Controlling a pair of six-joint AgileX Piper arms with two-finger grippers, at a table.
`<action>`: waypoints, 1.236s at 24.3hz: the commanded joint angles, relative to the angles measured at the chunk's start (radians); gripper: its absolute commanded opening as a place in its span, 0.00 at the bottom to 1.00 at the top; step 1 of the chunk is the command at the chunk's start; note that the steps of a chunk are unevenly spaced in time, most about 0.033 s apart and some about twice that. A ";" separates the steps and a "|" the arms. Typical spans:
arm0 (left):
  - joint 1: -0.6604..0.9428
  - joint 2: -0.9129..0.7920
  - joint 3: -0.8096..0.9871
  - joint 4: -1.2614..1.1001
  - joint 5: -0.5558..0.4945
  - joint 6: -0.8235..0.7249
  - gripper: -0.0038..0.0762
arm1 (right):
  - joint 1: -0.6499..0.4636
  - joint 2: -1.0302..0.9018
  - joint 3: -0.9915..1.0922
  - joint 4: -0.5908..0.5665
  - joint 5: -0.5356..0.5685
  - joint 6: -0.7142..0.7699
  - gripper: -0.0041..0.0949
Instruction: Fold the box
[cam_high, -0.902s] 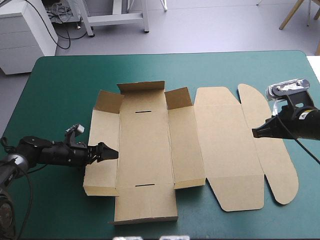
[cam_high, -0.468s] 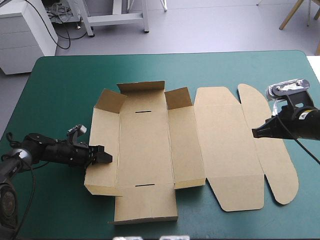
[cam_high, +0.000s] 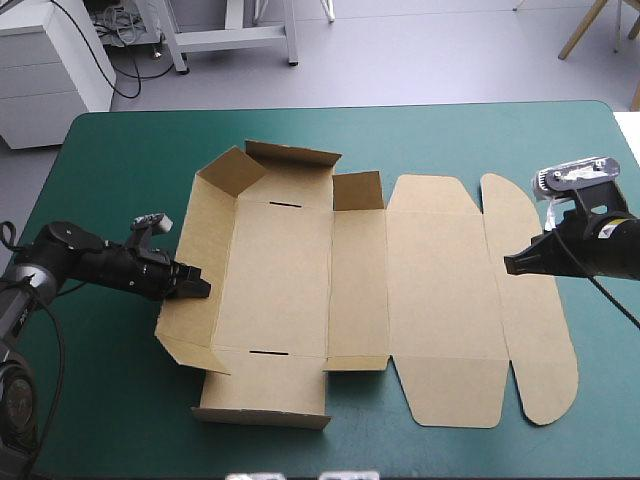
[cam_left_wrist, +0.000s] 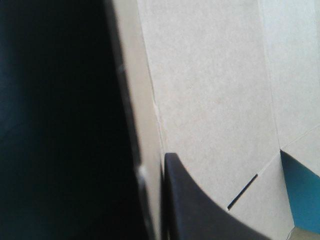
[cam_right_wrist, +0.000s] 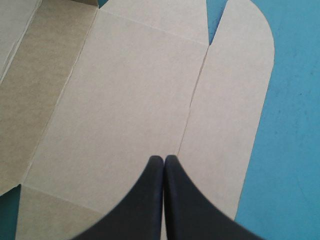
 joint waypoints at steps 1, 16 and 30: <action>-0.041 -0.032 -0.154 0.066 0.132 -0.001 0.04 | -0.009 -0.042 -0.027 0.007 -0.079 -0.009 0.02; -0.669 -0.032 -0.583 0.901 -0.262 -0.072 0.04 | -0.009 -0.201 -0.027 -0.062 -0.133 0.055 0.02; -1.007 -0.032 -0.540 1.338 -0.492 -0.136 0.04 | -0.009 -0.205 -0.027 -0.069 -0.119 0.092 0.02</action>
